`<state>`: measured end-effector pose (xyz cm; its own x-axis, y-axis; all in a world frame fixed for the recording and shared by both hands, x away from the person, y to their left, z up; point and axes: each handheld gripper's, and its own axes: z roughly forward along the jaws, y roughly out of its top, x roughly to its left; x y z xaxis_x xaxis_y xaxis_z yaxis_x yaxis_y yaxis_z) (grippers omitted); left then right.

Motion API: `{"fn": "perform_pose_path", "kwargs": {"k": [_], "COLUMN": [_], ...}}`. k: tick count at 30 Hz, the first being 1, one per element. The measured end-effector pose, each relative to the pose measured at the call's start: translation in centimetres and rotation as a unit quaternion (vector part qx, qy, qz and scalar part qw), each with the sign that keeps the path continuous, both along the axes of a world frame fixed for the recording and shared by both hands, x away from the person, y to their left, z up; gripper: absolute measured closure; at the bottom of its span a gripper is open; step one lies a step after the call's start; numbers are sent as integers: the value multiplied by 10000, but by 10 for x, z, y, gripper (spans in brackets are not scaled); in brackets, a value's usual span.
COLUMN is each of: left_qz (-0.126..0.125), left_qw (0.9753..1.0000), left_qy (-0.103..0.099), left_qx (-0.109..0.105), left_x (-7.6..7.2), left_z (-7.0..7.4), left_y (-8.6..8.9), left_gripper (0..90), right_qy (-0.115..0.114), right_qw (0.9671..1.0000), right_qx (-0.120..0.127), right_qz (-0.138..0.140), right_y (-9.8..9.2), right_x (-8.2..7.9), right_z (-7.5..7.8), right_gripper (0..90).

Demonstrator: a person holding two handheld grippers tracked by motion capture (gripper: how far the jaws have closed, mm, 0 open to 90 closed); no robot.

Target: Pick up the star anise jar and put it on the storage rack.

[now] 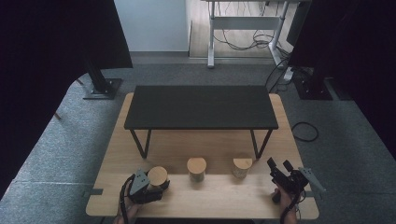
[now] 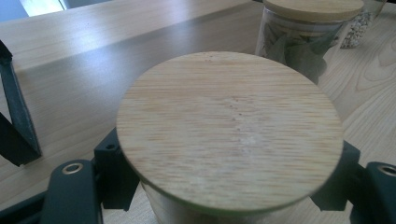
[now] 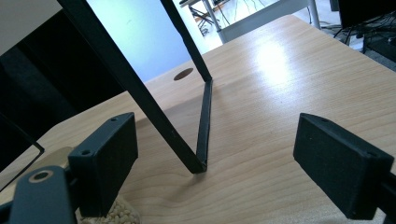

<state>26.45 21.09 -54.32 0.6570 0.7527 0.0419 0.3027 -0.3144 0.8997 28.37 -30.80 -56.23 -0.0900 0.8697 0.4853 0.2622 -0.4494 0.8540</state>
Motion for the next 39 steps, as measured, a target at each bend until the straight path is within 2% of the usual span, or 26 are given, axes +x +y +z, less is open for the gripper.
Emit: {"fn": "perform_pose_path", "kwargs": {"k": [9, 19, 22, 27, 32, 39], "left_qz": [-13, -45, -72, -82, -83, -123], "left_qw": [10000, 9998, 9997, 9997, 9994, 9995], "left_qy": [-33, -114, -144, -103, -42, -139], "left_qx": [58, -185, -186, -185, -330, -270], "left_x": [-1, -10, -12, -13, -11, -11], "left_z": [2, 16, 21, 24, 26, 38], "left_y": [-1, 4, 7, 10, 14, 16], "left_gripper": [250, 250, 250, 250, 250, 250], "right_qy": [-13, -18, -23, -34, -26, -37], "right_qw": [10000, 10000, 10000, 10000, 10000, 10000], "right_qx": [13, 25, 29, 19, 32, 36], "right_qz": [-19, -32, -38, -48, -42, -41], "right_y": [0, 0, 0, 0, 0, -1], "right_x": [0, 0, -1, -1, -1, -1], "right_z": [0, 0, 0, 0, 0, 0], "right_gripper": [133, 133, 132, 132, 132, 131]}}
